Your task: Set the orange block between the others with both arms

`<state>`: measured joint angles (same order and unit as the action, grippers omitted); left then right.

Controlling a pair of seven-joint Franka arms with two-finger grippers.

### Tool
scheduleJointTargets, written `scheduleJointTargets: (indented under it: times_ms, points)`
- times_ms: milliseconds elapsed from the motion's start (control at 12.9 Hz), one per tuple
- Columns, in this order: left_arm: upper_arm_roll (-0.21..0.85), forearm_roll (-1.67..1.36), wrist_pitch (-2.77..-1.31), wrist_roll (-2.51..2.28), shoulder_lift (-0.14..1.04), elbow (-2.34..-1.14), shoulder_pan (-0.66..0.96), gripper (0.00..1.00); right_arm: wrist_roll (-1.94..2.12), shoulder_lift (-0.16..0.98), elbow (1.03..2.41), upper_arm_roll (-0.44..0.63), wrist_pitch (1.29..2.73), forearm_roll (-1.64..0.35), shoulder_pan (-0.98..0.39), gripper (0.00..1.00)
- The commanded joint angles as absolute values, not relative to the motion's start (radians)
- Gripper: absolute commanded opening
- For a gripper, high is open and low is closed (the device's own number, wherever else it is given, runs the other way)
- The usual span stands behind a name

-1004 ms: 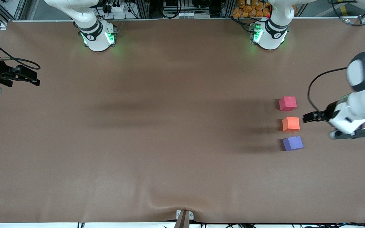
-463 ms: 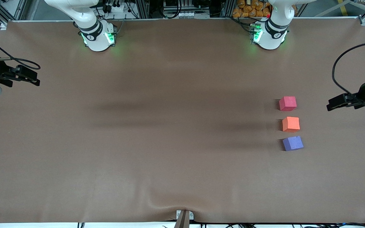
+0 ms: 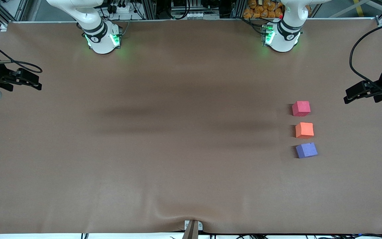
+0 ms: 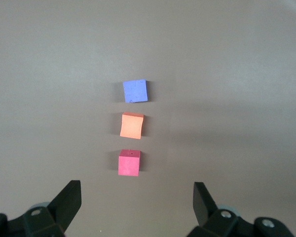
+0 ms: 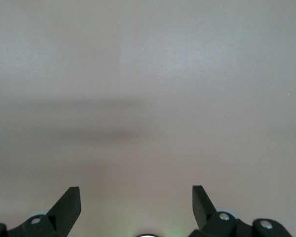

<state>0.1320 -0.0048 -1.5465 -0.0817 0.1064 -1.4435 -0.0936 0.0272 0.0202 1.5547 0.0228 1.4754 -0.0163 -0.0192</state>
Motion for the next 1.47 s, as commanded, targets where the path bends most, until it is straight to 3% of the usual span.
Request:
scheduleJointTargets:
  times_ms: [0,309,1081,1390]
  points:
    - [0.120,-0.005,-1.523,-0.084,0.068,-1.463,-0.069,1.00,0.018,0.003,1.569,0.018,1.482,-0.002,-0.020,1.00]
    - [0.002,-0.003,-1.496,-0.083,0.037,-1.488,0.060,1.00,0.014,0.003,1.565,0.017,1.483,0.000,-0.023,1.00]
    - [0.002,0.008,-1.546,-0.052,-0.064,-1.627,0.055,1.00,0.014,0.005,1.566,0.015,1.488,0.000,-0.035,1.00]
    - [0.000,0.014,-1.555,-0.038,-0.051,-1.618,0.055,1.00,0.014,0.005,1.566,0.017,1.486,0.000,-0.035,1.00]
